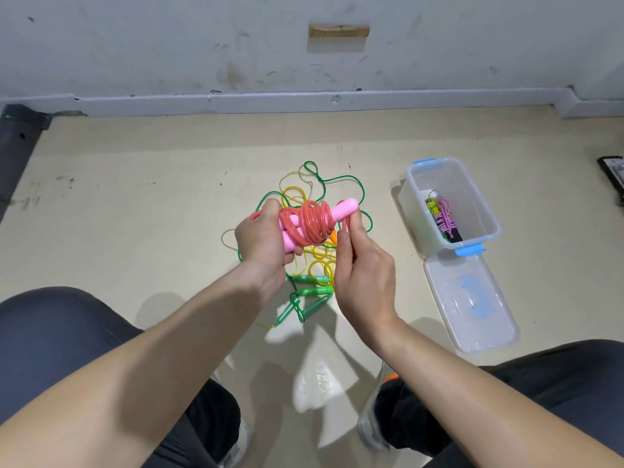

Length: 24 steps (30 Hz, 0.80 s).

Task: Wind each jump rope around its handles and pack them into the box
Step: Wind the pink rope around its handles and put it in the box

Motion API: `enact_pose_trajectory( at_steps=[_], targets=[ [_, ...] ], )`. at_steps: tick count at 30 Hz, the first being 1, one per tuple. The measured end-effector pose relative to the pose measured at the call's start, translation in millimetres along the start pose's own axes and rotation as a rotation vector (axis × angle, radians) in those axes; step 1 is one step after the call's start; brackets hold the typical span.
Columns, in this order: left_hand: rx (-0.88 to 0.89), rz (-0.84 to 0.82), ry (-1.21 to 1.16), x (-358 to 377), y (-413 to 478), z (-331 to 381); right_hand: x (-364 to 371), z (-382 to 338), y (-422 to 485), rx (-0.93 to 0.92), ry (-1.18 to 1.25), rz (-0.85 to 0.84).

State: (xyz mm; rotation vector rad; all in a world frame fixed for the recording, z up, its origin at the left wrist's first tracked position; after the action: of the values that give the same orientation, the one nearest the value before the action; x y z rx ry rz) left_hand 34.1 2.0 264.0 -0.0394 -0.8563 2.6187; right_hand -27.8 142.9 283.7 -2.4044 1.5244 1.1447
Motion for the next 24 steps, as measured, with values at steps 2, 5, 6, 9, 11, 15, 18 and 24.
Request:
enact_pose_trajectory(
  at_steps=[2,5,6,9,11,15,18,24],
  targets=[
    [0.003,0.029,0.001,-0.7,1.7,-1.5,1.9,-1.4,-0.3,-0.047,-0.088,-0.007],
    [-0.005,0.057,-0.006,-2.0,4.5,-4.9,4.6,-4.2,-0.1,-0.103,-0.245,-0.026],
    [-0.020,0.060,-0.013,-1.4,4.6,-7.6,5.7,-4.5,-0.8,-0.107,-0.283,-0.045],
    [-0.052,0.077,-0.028,0.6,4.6,-15.0,9.3,-6.0,-5.2,-0.092,-0.272,-0.124],
    [-0.069,0.093,-0.038,0.8,5.7,-17.7,16.8,-6.2,-7.4,-0.055,-0.246,-0.182],
    [-0.122,0.107,-0.023,-1.8,4.9,-24.7,25.4,-9.3,-12.1,-0.001,-0.274,-0.249],
    [-0.130,0.129,0.001,-5.6,6.8,-26.7,30.5,-7.8,-18.8,-0.058,-0.329,-0.280],
    [-0.027,0.160,0.074,-5.6,16.2,-23.5,31.3,-4.3,-17.5,0.082,-0.261,-0.373]
  ],
)
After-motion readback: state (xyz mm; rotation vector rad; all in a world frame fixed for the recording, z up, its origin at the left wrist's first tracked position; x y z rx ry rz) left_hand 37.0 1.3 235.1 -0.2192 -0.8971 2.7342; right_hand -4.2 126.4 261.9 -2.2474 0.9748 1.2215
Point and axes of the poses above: each hand's wrist, its own y-axis towards the middle knuckle, its own x-axis out of the palm, z = x × y, the point moved 5 cm from there along y, towards the middle knuckle, and after that the axes turned 2 degrees about -x, right-handed, at the moved point
